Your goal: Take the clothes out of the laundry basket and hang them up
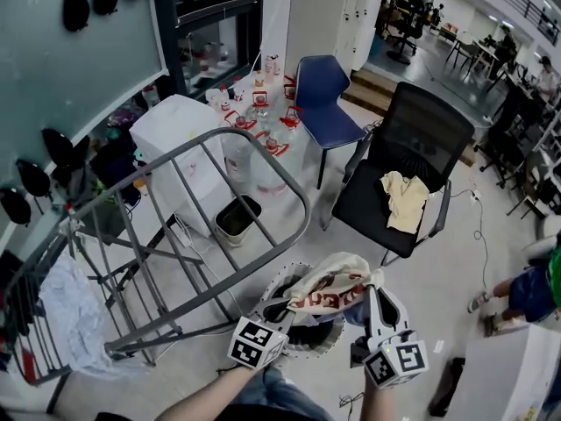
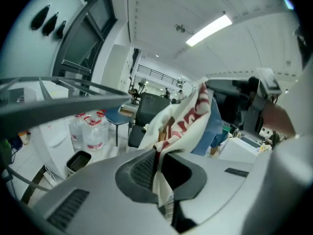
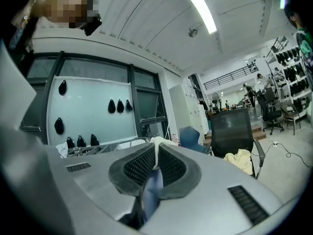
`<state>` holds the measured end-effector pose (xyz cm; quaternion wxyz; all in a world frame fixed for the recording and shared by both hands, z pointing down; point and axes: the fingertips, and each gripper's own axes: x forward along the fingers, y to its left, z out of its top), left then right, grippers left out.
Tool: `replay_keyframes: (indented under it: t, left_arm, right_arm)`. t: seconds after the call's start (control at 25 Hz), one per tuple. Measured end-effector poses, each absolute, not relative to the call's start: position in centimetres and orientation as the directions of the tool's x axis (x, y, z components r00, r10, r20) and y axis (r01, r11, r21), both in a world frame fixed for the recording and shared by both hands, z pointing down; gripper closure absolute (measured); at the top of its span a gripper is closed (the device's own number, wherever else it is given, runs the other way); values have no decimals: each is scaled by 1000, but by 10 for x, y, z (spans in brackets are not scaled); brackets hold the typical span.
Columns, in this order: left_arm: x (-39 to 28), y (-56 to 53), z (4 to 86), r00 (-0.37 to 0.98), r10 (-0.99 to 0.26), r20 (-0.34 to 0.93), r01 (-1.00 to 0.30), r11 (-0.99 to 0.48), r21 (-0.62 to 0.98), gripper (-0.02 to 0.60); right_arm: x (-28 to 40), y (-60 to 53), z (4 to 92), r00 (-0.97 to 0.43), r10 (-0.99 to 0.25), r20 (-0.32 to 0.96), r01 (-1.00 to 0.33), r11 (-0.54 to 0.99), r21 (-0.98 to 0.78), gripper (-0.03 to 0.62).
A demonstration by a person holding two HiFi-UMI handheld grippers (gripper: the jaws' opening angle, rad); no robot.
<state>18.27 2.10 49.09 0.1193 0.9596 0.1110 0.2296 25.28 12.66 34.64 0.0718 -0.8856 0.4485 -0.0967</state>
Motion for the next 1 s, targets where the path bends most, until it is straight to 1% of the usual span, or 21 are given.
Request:
replay_keyframes:
  t: [0.12, 0.36, 0.48, 0.64, 0.8, 1.0]
  left_arm:
    - [165, -10, 441, 927, 178, 330, 85, -957, 278, 554]
    - [125, -54, 362, 977, -3, 212, -48, -977, 206, 554]
    - [105, -77, 345, 977, -85, 194, -124, -972, 198, 554]
    - [72, -115, 335, 960, -217, 180, -250, -950, 187, 554]
    - [36, -157, 328, 917, -359, 175, -387, -906, 171, 554]
    - [-7, -203, 323, 848, -497, 181, -525, -835, 166, 554]
  right_arm:
    - [244, 108, 344, 530, -839, 125, -822, -544, -166, 572]
    - [208, 47, 319, 366, -927, 85, -925, -372, -76, 572]
    - [190, 15, 308, 294, -951, 95, -955, -297, -13, 572]
    - [159, -35, 283, 147, -989, 11, -988, -147, -47, 572]
    - [142, -82, 280, 54, -998, 19, -998, -54, -44, 572]
    - [118, -137, 280, -58, -998, 27, -997, 56, -58, 572]
